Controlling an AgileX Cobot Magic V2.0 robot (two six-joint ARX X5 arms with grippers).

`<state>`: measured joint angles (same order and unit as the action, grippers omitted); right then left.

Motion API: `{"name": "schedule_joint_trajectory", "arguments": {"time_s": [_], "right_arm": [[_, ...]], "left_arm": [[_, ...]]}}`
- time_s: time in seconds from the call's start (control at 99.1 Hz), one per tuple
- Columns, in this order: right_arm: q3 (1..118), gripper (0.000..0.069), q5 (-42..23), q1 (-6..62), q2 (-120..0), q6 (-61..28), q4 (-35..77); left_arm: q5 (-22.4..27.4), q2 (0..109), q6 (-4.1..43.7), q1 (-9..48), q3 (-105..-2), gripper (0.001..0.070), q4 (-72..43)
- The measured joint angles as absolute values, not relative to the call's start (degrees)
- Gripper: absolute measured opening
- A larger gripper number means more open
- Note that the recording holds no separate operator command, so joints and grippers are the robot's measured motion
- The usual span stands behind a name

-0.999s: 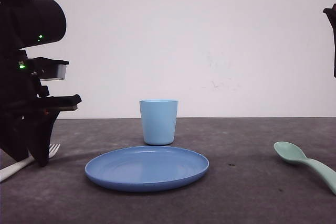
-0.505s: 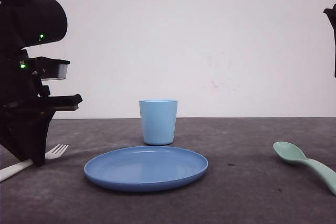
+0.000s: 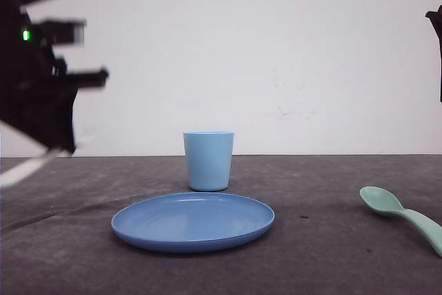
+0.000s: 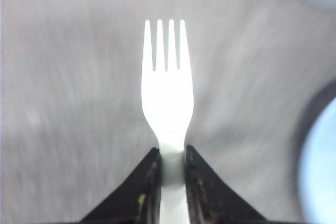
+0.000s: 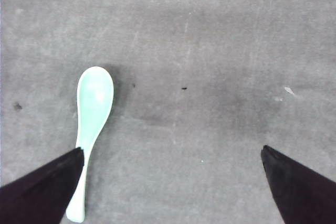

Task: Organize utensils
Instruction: 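Lift the white fork with the left gripper toward the blue cup, then lower the fork into the blue cup and open the left gripper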

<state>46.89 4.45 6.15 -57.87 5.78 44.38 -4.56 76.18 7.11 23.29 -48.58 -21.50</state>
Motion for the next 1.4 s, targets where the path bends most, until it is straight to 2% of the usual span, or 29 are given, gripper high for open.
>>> {"name": "schedule_joint_trajectory", "arguments": {"time_s": [0.293, 0.394, 0.565, 1.07, 1.232, 1.403], "right_arm": [[46.9, 0.0680, 4.4, 6.2, -57.9, 5.8, 44.4], [46.9, 0.0680, 4.4, 6.2, -57.9, 5.8, 44.4], [46.9, 0.0680, 4.4, 6.2, -57.9, 5.8, 44.4], [46.9, 0.0680, 4.4, 6.2, -57.9, 5.8, 44.4], [46.9, 0.0680, 4.4, 6.2, -57.9, 5.8, 44.4], [46.9, 0.0680, 4.4, 6.2, -57.9, 5.8, 44.4]], "left_arm": [[9.1, 70.4, 7.6, 23.6, -48.6, 0.0043, -2.2], [11.8, 71.0, 7.7, 24.2, -48.6, 0.0043, 5.7], [12.1, 74.7, 7.7, 25.7, -48.6, 0.0043, 18.0], [12.1, 94.7, 7.7, 27.0, -48.6, 0.0043, 53.4], [12.1, 100.1, 7.7, 27.0, -48.6, 0.0043, 60.0], [12.1, 104.0, 7.6, 27.0, -49.9, 0.0043, 60.6]]}}
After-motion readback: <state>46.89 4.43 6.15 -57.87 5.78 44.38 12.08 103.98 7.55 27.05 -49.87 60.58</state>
